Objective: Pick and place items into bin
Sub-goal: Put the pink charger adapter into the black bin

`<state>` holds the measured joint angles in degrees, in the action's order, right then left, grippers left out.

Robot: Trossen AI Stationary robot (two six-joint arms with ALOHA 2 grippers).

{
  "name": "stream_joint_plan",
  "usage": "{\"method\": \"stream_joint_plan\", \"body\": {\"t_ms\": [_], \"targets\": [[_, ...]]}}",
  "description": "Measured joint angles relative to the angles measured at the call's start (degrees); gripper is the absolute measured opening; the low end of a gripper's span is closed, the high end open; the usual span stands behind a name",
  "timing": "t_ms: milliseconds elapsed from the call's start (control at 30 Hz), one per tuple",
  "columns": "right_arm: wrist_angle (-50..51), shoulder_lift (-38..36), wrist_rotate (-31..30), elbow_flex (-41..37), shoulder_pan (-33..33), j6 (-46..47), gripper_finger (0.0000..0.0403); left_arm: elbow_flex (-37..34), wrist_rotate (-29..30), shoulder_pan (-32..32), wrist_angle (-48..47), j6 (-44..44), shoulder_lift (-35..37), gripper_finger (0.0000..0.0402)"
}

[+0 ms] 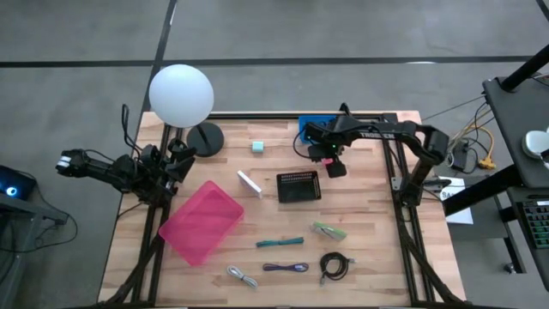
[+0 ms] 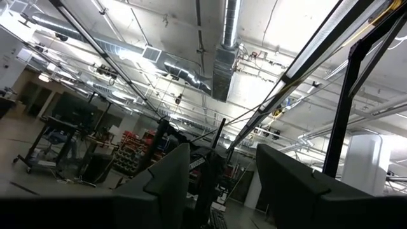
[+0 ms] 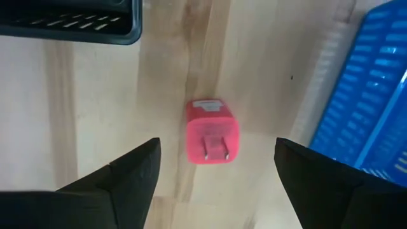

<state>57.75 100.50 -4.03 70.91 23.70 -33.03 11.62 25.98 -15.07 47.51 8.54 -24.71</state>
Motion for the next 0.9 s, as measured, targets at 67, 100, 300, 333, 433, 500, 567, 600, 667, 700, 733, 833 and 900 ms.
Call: {"method": "stream_joint_plan", "body": {"t_ms": [67,100,300,333,433,500,567,600,667,700,733,833,900], "targets": [[-0.5,0.5,0.0,0.0,0.0,-1.3,0.0288,0.0,0.0,0.0,0.0,0.0,0.0,0.0167],[-0.6,0.8,0.1,0.0,0.0,-1.8,0.0288,0.0,0.0,0.0,0.0,0.0,0.0,0.0167],[-1.2,3.5,0.0,-0.1,0.2,-2.5,0.0295,0.0,0.0,0.0,0.0,0.0,0.0,0.0167],[-1.2,3.8,0.0,-0.1,0.3,-2.5,0.0296,0.0,0.0,0.0,0.0,0.0,0.0,0.0167],[-1.2,4.7,0.0,-0.2,0.4,-2.5,0.0297,0.0,0.0,0.0,0.0,0.0,0.0,0.0167],[-1.4,5.4,0.0,-0.3,0.4,-2.9,0.0294,0.0,0.0,0.0,0.0,0.0,0.0,0.0167],[-1.7,6.2,0.0,-0.3,0.3,-3.2,0.0291,0.0,0.0,0.0,0.0,0.0,0.0,0.0167],[-1.7,6.5,0.0,-0.3,0.4,-3.2,0.0289,0.0,0.0,0.0,0.0,0.0,0.0,0.0167],[-1.8,7.0,-0.1,-0.6,0.4,-3.3,0.0285,0.0,0.0,0.0,0.0,0.0,0.0,0.0167],[-1.9,7.2,-0.1,-0.6,0.4,-3.4,0.0283,0.0,0.0,0.0,0.0,0.0,0.0,0.0167],[-2.1,7.3,-0.2,-0.6,0.4,-3.3,0.0282,0.0,0.0,0.0,0.0,0.0,0.0,0.0167],[-2.6,7.2,-0.3,-0.7,0.6,-3.2,0.0275,0.0,0.0,0.0,0.0,0.0,0.1,0.0167],[-2.9,7.2,-0.3,-0.7,1.0,-3.2,0.0271,0.0,0.0,0.0,0.0,0.0,0.0,0.0167]]}}
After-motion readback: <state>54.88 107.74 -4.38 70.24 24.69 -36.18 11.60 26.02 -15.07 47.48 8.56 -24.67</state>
